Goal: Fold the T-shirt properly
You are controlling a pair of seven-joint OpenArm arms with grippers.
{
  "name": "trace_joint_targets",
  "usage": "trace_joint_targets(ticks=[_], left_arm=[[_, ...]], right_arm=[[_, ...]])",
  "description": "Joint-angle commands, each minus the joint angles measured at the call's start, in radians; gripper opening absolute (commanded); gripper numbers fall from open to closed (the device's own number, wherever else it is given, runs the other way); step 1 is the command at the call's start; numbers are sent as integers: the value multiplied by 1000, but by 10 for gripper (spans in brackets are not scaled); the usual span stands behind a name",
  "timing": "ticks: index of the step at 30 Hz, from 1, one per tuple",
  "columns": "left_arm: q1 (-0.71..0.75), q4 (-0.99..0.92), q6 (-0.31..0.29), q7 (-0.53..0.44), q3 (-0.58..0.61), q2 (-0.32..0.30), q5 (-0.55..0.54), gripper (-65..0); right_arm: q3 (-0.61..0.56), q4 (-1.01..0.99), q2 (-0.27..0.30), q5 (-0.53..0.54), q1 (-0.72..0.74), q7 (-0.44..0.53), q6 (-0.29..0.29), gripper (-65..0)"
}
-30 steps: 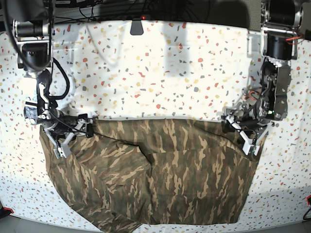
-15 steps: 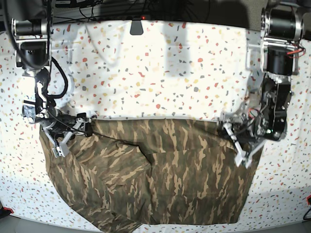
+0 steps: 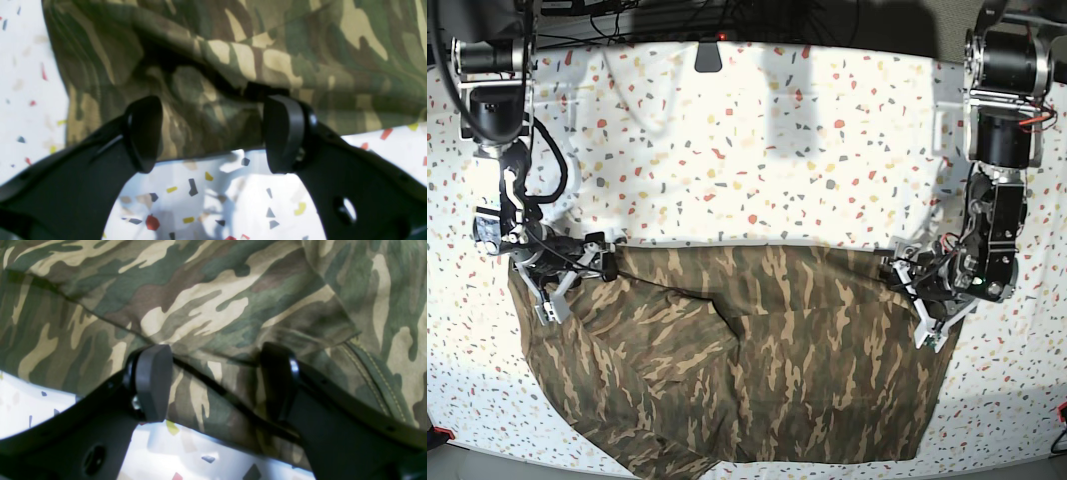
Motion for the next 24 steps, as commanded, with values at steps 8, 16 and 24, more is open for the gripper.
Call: trace_joint_targets(ticks=[8, 16, 24], left_arm=[[-68, -100, 0, -10, -4, 7, -4, -199], [-68, -98, -1, -21, -4, 7, -145, -199], [-110, -98, -1, -74, -4, 7, -154, -199]], right_arm=[[-1, -2, 8, 32, 17, -87, -5, -234], [-1, -2, 8, 40, 39, -102, -5, -234], [-1, -2, 8, 39, 45, -106, -5, -234]])
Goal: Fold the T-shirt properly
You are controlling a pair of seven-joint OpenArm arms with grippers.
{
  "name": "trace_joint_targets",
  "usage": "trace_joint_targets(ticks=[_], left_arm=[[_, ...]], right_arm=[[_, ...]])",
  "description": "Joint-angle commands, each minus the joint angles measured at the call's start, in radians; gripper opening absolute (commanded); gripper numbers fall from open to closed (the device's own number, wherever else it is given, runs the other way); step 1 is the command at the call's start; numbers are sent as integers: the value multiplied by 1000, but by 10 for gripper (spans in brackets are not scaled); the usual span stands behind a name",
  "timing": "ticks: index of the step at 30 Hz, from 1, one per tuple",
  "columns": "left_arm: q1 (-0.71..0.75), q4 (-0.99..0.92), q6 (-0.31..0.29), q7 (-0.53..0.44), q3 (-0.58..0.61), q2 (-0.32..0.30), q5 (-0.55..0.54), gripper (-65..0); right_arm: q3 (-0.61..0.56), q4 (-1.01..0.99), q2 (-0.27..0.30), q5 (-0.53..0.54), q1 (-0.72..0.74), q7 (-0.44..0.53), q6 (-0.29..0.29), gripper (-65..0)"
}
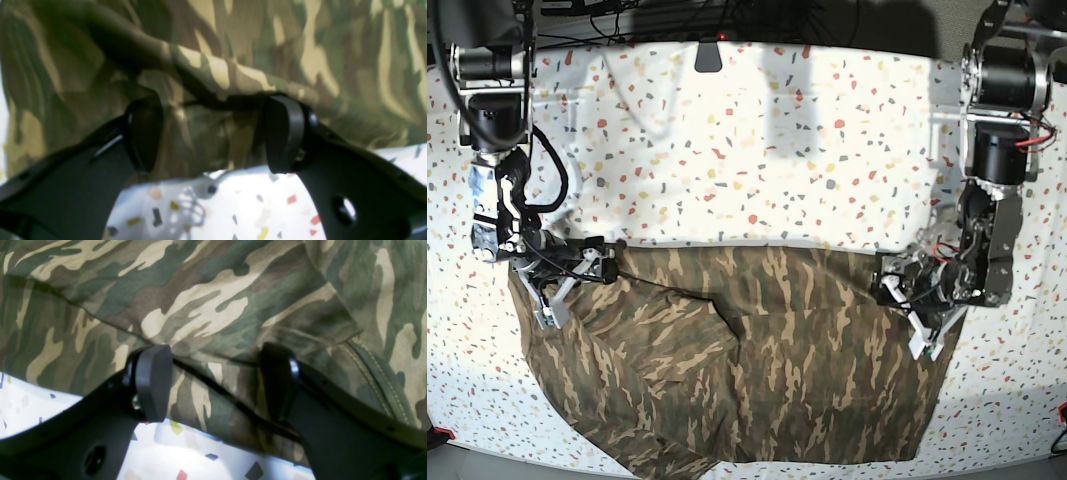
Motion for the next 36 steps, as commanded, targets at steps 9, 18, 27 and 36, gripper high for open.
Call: trace_joint_targets(ticks=[9, 18, 27, 36], left_arm=[[-53, -12, -2, -53, -4, -8, 91, -204], [-54, -220, -1, -143, -4, -6, 114, -204], [-29, -224, -2, -142, -4, -6, 103, -204], [42, -220, -1, -230, -4, -6, 103, -204]], right_arm=[[0, 0, 8, -2, 13, -42, -4, -234], [0, 0, 9, 2, 13, -45, -4, -234], [0, 0, 9, 2, 12, -78, -4, -234], [0, 0, 5, 2, 8, -52, -4, -234]])
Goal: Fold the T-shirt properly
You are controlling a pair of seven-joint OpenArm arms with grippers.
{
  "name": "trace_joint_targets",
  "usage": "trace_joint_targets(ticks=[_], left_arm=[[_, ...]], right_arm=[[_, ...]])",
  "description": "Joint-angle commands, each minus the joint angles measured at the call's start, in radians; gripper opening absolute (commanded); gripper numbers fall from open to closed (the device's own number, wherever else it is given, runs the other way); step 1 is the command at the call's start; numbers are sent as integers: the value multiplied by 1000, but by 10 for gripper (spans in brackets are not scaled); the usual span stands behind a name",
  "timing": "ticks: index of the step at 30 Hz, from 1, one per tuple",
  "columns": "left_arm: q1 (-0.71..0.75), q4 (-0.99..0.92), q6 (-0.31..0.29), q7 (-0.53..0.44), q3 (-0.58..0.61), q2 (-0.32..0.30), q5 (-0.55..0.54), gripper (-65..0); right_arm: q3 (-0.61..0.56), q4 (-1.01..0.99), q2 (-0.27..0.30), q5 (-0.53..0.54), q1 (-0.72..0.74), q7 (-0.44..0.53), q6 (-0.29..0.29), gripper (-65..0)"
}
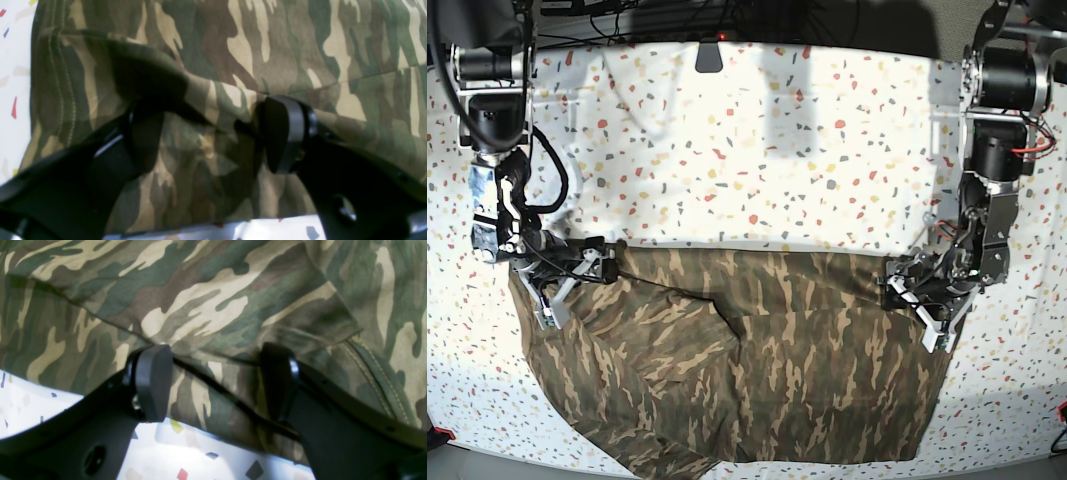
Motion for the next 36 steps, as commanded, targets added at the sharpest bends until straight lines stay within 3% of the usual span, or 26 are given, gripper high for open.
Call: trace_joint_targets(ticks=[1, 27, 32, 36], left_arm=[[13, -10, 11, 111, 1, -6, 16, -204], [37, 26, 10, 184, 1, -7, -29, -204], [110, 150, 12, 179, 1, -6, -26, -204], [181, 263, 56, 179, 1, -6, -9, -204]], right_arm=[[0, 0, 5, -3, 6, -41, -4, -234], [0, 10, -3, 5, -47, -32, -2, -234], [0, 124, -3, 5, -113, -18, -2, -234], [2, 197, -3, 4, -154, -22, -3, -234]])
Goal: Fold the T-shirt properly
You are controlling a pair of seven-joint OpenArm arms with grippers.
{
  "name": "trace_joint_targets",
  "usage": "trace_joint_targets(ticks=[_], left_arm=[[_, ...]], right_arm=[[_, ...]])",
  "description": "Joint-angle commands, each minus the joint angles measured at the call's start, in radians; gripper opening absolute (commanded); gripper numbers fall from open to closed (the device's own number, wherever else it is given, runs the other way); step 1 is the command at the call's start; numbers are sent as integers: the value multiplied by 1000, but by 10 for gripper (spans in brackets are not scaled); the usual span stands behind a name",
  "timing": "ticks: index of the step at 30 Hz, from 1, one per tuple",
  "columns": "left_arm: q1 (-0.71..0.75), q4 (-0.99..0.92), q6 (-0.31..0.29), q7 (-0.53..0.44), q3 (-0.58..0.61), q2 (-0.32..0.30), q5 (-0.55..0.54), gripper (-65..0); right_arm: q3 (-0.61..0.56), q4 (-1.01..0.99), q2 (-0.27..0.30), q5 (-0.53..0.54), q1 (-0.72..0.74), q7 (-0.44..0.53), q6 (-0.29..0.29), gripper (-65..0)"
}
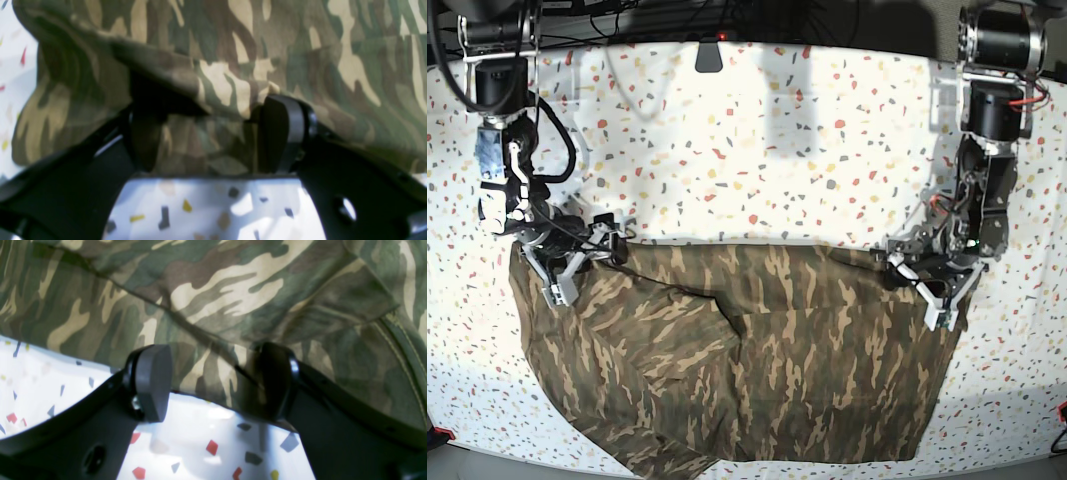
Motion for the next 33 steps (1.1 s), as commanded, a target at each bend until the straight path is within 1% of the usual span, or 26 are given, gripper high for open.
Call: trace_joint_targets(ticks=[1, 3, 7, 13, 16, 18, 24, 30, 33], left_arm=[[18, 8, -8, 100, 3, -2, 11, -204], [37, 27, -8, 106, 3, -2, 35, -204], [68, 32, -8, 118, 3, -2, 34, -204], [79, 32, -8, 122, 3, -2, 34, -204], [78, 32, -8, 122, 3, -2, 34, -204], [78, 33, -8, 122, 3, -2, 34, -204], [90, 33, -8, 132, 3, -2, 34, -204], [103, 37, -8, 113, 3, -2, 34, -204], [81, 37, -8, 92, 3, -2, 34, -204]], right_arm=[[0, 6, 3, -4, -3, -51, 4, -234], [3, 7, 3, -4, -16, -54, 4, -234], [19, 7, 3, -4, -56, -48, 4, -234], [87, 7, 3, -3, -103, -43, 5, -234], [126, 7, 3, 9, -111, -45, 45, -234], [143, 7, 3, 26, -116, -51, 54, -234], [148, 7, 3, 26, -131, -57, 56, -234], [148, 7, 4, 26, -131, -51, 56, -234], [148, 7, 3, 26, -117, -46, 56, -234]])
